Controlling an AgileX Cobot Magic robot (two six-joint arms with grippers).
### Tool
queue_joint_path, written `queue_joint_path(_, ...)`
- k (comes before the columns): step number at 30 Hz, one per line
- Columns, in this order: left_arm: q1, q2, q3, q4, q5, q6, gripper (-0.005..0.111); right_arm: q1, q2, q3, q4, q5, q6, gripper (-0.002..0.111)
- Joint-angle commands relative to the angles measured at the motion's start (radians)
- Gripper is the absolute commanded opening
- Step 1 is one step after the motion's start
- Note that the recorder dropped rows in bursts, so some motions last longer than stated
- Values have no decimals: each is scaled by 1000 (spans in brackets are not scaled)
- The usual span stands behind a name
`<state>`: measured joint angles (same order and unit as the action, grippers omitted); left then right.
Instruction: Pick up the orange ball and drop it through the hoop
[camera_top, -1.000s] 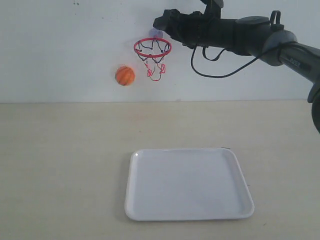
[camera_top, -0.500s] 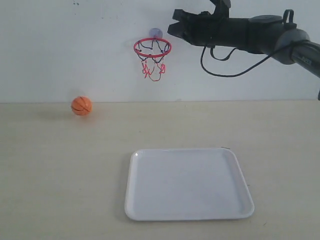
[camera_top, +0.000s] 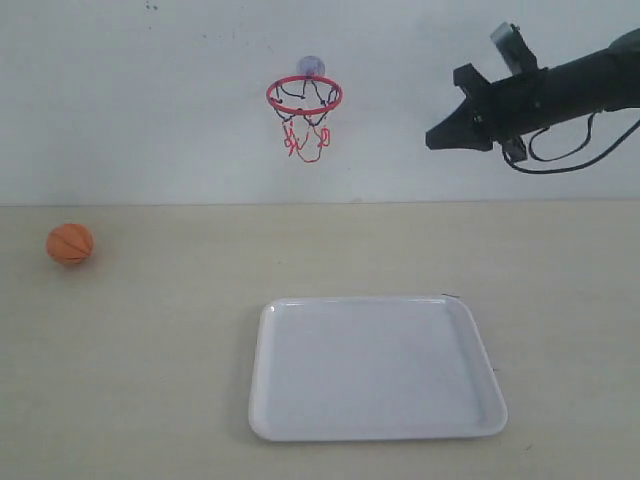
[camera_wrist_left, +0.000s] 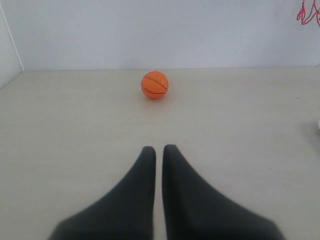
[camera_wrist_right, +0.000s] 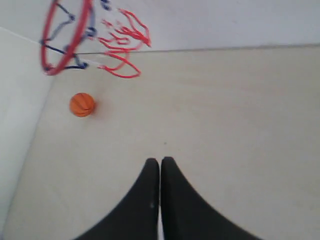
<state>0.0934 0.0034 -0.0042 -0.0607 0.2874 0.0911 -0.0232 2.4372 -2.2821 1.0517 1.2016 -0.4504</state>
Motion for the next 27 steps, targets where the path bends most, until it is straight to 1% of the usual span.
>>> queue_joint_path(1, 4, -3, 4, -7, 1, 2, 4, -2, -85, 110, -94, 20, 60, 0)
queue_joint_path(5, 4, -3, 4, -7, 1, 2, 4, 16, -191, 285, -146, 20, -17, 0)
queue_joint_path(8, 4, -3, 4, -7, 1, 2, 4, 22, -285, 456, -152, 20, -86, 0)
queue_joint_path(10, 4, -3, 4, -7, 1, 2, 4, 23, -347, 580, -147, 20, -91, 0)
queue_joint_path(13, 4, -3, 4, -7, 1, 2, 4, 22, -396, 695, -147, 20, -91, 0)
queue_joint_path(16, 4, -3, 4, -7, 1, 2, 4, 22, -403, 725, -149, 20, -91, 0)
queue_joint_path(27, 4, -3, 4, -7, 1, 2, 4, 22, -391, 727, -139, 20, -91, 0)
